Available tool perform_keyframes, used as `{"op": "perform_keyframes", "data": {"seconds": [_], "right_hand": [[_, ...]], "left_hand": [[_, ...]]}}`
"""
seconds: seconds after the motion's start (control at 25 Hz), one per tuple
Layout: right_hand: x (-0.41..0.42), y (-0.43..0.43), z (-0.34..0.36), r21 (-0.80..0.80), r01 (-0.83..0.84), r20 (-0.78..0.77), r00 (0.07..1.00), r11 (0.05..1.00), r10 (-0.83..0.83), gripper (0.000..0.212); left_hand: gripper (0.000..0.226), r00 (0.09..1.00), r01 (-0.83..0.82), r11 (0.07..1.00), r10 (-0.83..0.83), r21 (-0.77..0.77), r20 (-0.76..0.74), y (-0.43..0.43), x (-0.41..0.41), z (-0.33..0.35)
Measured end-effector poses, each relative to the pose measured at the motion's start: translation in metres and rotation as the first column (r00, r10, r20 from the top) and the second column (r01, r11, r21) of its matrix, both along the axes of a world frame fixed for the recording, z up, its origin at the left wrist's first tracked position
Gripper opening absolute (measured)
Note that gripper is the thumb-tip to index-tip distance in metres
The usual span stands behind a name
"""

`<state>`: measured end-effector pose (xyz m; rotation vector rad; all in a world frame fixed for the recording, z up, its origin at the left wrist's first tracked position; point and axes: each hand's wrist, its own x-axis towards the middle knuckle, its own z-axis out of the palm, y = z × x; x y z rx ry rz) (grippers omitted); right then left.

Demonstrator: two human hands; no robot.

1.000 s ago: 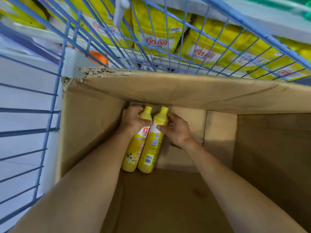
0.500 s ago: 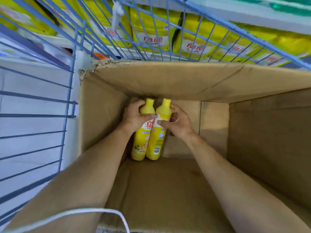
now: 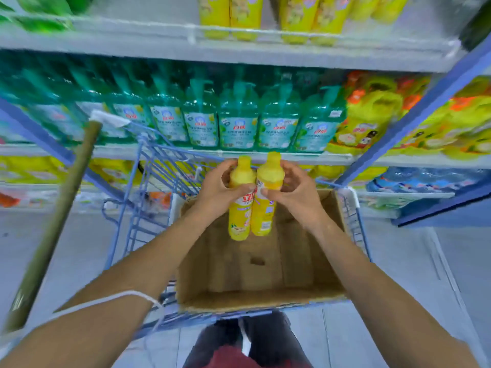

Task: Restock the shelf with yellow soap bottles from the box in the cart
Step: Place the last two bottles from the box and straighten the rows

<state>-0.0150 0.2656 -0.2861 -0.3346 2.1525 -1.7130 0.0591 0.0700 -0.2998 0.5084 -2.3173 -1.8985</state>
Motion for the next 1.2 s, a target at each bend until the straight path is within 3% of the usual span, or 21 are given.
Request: {"op": "perform_keyframes", "data": {"seconds": [0.2, 0.32, 0.52, 0.72, 0.92, 1.2], "right_hand": [[-0.020, 0.016, 0.126, -0.174, 0.017, -0.238, 0.969, 0.985, -0.059, 0.064], [-0.037, 0.030, 0.181, -0.258, 0.001, -0.330, 0.940, 0.966, -0.090, 0.063], [-0.087, 0.065, 0.253, -0.315, -0.041, -0.427, 0.898, 0.948, -0.103, 0.058], [-0.161, 0.104, 0.317, -0.336, -0.076, -0.509, 0.853, 0.939, -0.113, 0.060], [-0.228, 0.125, 0.343, -0.322, -0.095, -0.561, 0.820, 0.942, -0.110, 0.062], [-0.279, 0.131, 0.315, -0.329, -0.081, -0.515, 0.851, 0.941, -0.107, 0.057]], "left_hand": [[0.065, 0.958, -0.016, 0.996, -0.011, -0.092, -0.285, 0.016, -0.031, 0.133], [0.059, 0.919, -0.032, 0.994, -0.011, -0.101, -0.395, 0.030, -0.056, 0.186], [0.075, 0.854, -0.083, 0.988, 0.004, -0.130, -0.520, 0.061, -0.115, 0.259], [0.059, 0.804, -0.123, 0.980, 0.006, -0.158, -0.594, 0.101, -0.186, 0.333], [0.053, 0.762, -0.163, 0.969, 0.002, -0.188, -0.648, 0.132, -0.248, 0.363], [0.050, 0.758, -0.242, 0.963, 0.112, -0.117, -0.643, 0.157, -0.294, 0.334]]}}
